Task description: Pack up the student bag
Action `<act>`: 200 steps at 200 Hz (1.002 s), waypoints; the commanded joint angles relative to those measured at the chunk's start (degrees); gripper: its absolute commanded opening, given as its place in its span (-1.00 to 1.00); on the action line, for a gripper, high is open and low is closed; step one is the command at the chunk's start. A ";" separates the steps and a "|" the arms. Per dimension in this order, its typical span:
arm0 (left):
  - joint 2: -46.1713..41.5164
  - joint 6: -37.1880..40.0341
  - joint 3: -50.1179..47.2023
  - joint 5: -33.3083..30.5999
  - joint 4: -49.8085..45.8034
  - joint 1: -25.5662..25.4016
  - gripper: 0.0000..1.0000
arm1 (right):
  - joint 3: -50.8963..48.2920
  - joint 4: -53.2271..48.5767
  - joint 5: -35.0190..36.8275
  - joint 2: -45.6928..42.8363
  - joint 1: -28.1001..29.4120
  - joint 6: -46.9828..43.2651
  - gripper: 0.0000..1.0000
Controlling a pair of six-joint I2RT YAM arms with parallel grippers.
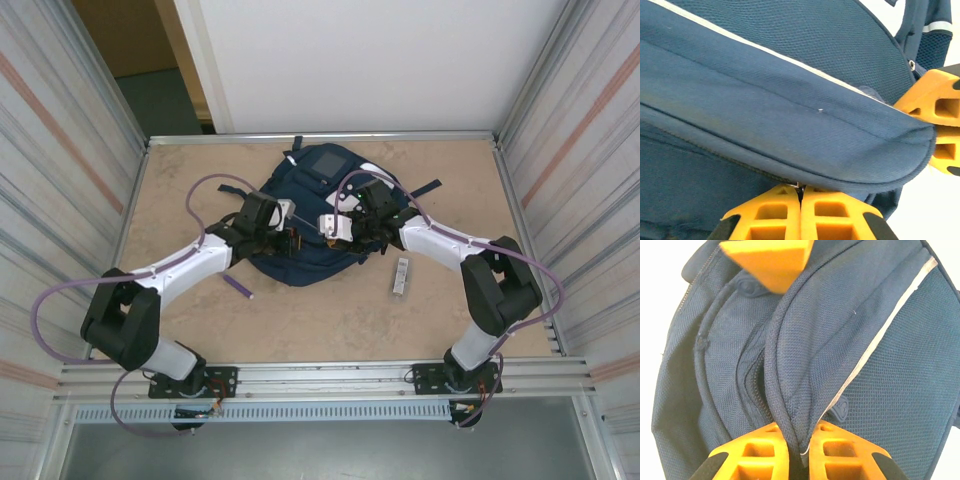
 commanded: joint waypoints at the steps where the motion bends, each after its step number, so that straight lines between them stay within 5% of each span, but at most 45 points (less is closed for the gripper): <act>1: -0.23 6.07 2.35 -7.22 -5.26 2.13 -1.00 | 0.08 -7.76 3.09 -1.81 -1.27 -3.79 -0.84; 30: -0.39 9.22 0.57 -3.02 -3.40 2.15 -1.00 | -0.27 -6.07 -0.02 -2.68 -2.66 -2.45 -0.73; 42: -0.81 7.98 -0.41 1.30 -0.79 2.11 -1.00 | -1.35 -2.88 -2.54 -3.42 -3.20 0.87 -0.20; 49: -1.14 7.16 -0.70 3.94 0.53 1.95 -1.00 | -2.06 -0.99 -4.14 -4.02 -3.17 2.36 -0.06; 82: -2.38 4.14 -0.55 11.98 6.07 -1.23 -1.00 | -7.28 12.06 -9.39 -8.61 0.63 13.35 0.06; 121: -1.42 1.15 2.33 12.97 6.67 -4.80 -1.00 | -9.49 13.50 -2.71 -9.26 5.15 16.03 0.03; 161: -3.19 0.18 0.65 9.40 7.86 -5.02 -1.00 | -12.80 11.49 2.73 -10.43 3.37 14.69 -0.06; 189: -3.36 0.11 -0.53 8.29 7.77 -5.01 -1.00 | -14.60 10.76 7.27 -10.92 3.39 11.40 -0.73; 200: -3.37 1.25 -0.13 3.79 4.70 -5.01 -1.00 | -15.64 12.34 8.13 -11.31 2.82 10.71 -0.85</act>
